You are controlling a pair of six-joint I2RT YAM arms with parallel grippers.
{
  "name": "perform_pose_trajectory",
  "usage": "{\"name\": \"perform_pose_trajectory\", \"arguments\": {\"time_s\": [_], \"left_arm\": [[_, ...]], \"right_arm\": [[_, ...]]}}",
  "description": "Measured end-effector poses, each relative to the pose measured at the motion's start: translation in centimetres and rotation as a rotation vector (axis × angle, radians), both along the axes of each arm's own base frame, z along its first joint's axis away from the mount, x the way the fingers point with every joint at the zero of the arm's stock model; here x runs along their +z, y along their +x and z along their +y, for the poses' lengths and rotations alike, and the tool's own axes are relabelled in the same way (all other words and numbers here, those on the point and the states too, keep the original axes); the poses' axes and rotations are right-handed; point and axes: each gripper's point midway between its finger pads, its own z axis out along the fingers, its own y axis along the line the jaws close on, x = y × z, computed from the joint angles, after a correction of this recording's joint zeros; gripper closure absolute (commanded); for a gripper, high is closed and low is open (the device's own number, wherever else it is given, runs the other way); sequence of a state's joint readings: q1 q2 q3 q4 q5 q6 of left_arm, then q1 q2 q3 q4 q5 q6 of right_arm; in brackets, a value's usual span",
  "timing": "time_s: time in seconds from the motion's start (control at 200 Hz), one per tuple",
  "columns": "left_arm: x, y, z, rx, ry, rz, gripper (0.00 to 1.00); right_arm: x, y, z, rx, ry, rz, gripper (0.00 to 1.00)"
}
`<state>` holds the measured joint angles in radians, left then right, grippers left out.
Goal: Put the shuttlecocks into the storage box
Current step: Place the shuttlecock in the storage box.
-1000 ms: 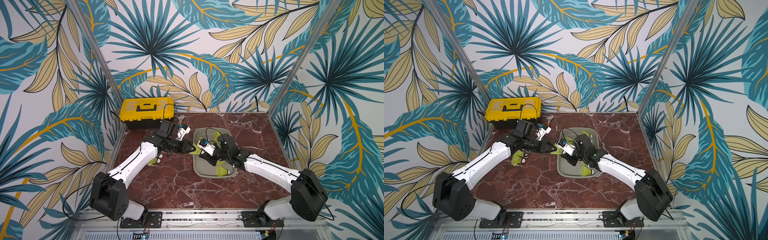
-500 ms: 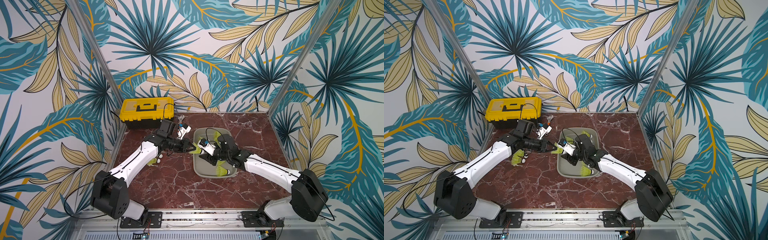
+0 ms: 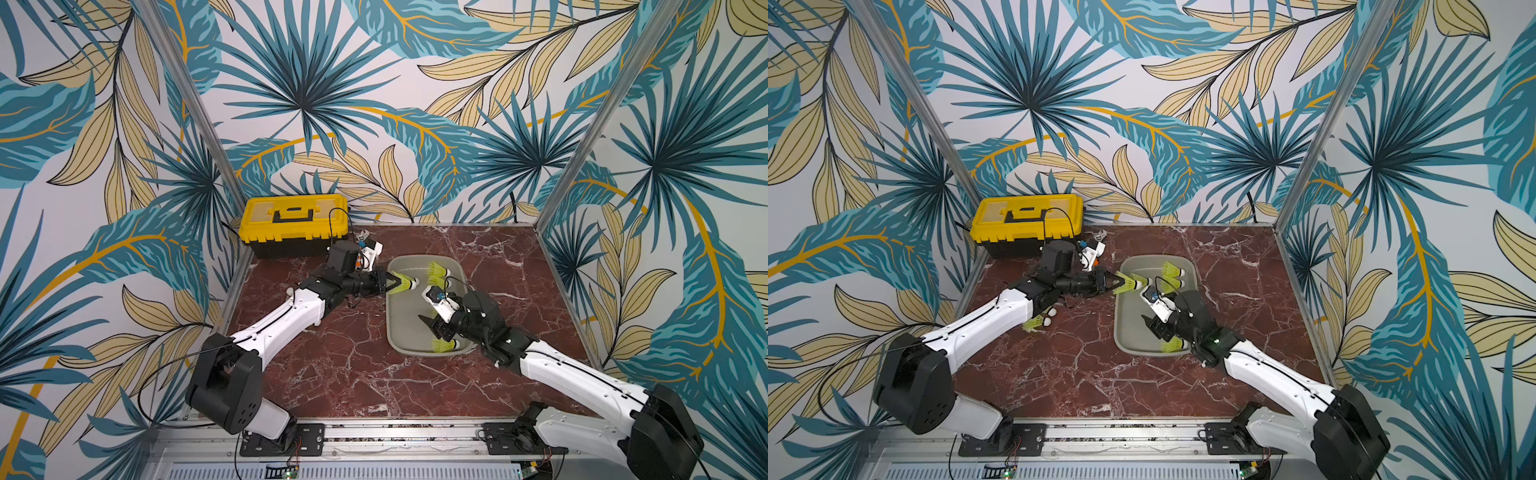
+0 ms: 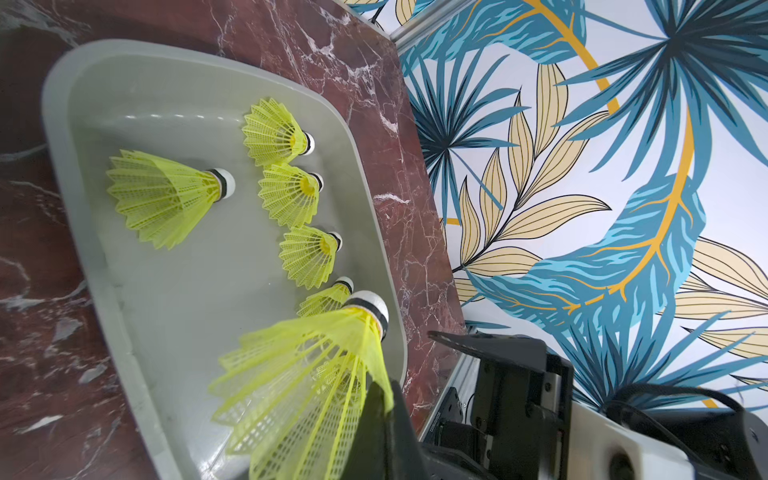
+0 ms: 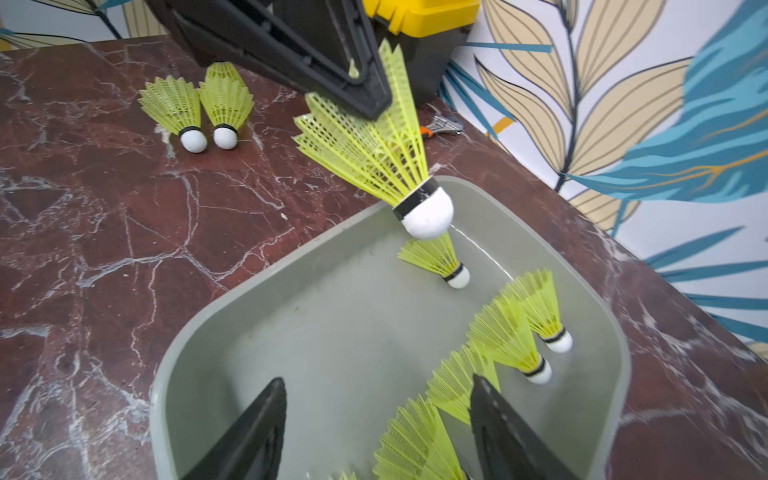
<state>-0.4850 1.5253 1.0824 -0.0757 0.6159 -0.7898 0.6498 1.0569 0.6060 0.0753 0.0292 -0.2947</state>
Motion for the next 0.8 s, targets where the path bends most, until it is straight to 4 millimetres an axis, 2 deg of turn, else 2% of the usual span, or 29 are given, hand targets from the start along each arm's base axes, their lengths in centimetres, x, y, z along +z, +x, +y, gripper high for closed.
{"name": "perform_pose_trajectory", "arguments": {"time_s": [0.225,0.446,0.596,0.801], "left_arm": [[-3.9,0.9,-2.7,0.035,0.018,0.065,1.0],[-8.5,0.9,-4.9,0.042,0.059,0.134,1.0],[-11.6,1.3,-4.9,0.063,0.103,0.174,1.0],[-14.3,2.0,-4.3,0.084,0.143,0.209,1.0]], "right_arm": [[1.6,-0.9,-3.0,-0.112,0.046,-0.073,0.3],[2.0,-1.5,-4.5,-0.166,0.062,-0.097,0.3],[2.0,-1.8,-5.0,-0.179,0.062,-0.097,0.3],[1.8,-1.9,-5.2,-0.186,0.061,-0.088,0.3]]}}
